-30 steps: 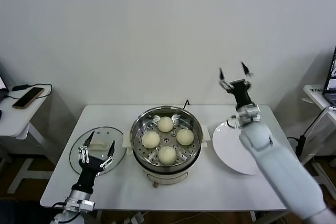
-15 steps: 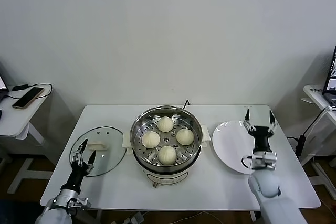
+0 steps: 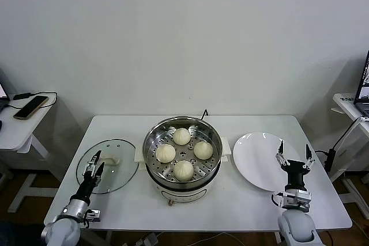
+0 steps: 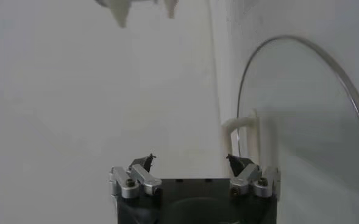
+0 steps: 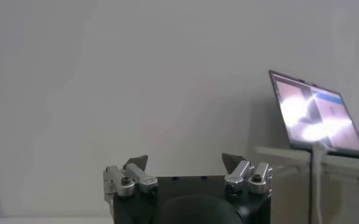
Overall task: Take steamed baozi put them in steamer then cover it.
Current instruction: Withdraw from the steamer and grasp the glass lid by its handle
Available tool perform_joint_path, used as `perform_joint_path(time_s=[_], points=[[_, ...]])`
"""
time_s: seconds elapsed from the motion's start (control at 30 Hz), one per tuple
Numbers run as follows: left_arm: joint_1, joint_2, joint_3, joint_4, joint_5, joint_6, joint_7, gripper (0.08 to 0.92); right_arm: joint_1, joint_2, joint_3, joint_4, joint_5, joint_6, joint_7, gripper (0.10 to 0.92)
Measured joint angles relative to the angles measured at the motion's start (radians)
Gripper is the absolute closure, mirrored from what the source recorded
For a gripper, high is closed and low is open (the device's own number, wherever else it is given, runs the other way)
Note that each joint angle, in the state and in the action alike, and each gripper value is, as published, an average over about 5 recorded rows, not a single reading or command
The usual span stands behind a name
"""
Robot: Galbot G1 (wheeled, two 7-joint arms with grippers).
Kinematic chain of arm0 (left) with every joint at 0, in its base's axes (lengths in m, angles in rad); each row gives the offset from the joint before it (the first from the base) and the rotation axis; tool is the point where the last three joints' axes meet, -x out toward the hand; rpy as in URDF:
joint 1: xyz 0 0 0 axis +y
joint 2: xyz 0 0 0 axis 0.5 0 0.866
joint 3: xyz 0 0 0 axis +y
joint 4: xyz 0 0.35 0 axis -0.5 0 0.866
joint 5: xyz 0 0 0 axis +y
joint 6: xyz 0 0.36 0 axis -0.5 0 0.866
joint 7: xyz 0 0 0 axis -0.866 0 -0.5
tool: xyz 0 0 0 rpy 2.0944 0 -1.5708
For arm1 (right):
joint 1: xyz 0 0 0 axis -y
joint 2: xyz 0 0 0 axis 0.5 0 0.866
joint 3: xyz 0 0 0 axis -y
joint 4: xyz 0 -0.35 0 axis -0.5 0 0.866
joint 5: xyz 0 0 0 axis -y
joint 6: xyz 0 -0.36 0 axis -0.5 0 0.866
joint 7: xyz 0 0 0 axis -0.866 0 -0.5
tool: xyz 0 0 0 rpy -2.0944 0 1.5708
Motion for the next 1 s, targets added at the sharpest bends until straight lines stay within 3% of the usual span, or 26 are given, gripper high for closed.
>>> perform_joint_path(time_s=[1.0], points=[[-0.145, -0.033, 0.037, 0.16, 0.046, 0.032, -0.014, 0.177, -0.042, 0.023, 0.05, -0.005, -0.026, 0.009, -0.007, 0.203]])
